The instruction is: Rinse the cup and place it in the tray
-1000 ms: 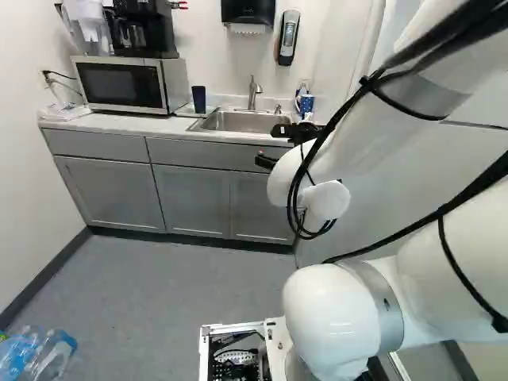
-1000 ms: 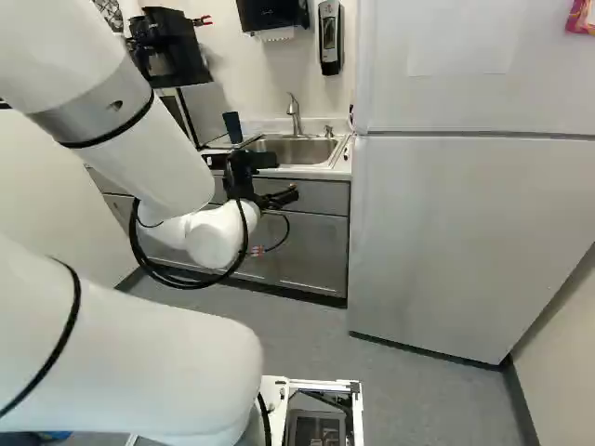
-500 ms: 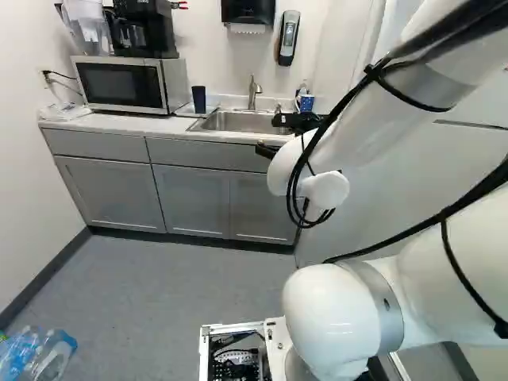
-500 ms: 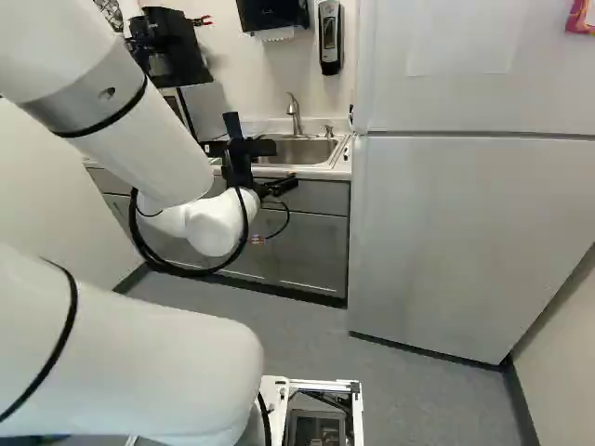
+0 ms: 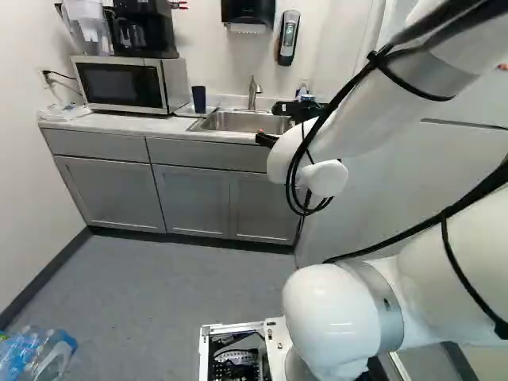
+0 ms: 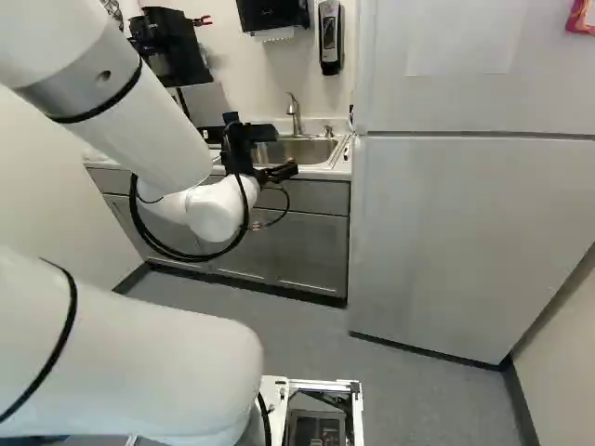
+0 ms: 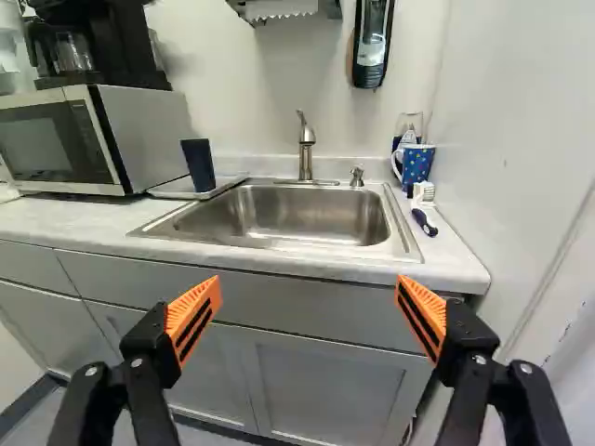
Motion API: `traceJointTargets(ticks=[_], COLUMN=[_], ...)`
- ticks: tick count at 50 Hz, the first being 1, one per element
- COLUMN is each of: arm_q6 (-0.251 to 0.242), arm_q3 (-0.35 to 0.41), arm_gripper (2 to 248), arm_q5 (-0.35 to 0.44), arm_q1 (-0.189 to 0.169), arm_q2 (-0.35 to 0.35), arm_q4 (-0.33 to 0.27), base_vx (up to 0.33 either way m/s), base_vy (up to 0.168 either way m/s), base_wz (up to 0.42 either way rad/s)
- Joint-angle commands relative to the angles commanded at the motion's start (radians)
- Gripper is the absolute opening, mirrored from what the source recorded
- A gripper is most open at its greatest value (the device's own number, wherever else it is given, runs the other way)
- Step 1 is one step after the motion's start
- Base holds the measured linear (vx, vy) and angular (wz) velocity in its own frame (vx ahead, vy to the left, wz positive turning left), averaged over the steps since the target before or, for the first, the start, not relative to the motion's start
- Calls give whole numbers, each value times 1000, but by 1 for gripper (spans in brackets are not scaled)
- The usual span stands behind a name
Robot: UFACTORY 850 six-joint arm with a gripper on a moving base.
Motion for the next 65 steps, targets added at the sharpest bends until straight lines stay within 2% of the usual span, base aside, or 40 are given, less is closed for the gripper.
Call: traceJointTargets(ticks=[65], arm_q6=[0], arm_q3=[-176], arm_gripper=[247], arm_q5=[-125], arm_q1=[0], arm_q2=[-37], arm_q4=[0], base_vx=[0], base_vy=[0], base_wz=[0])
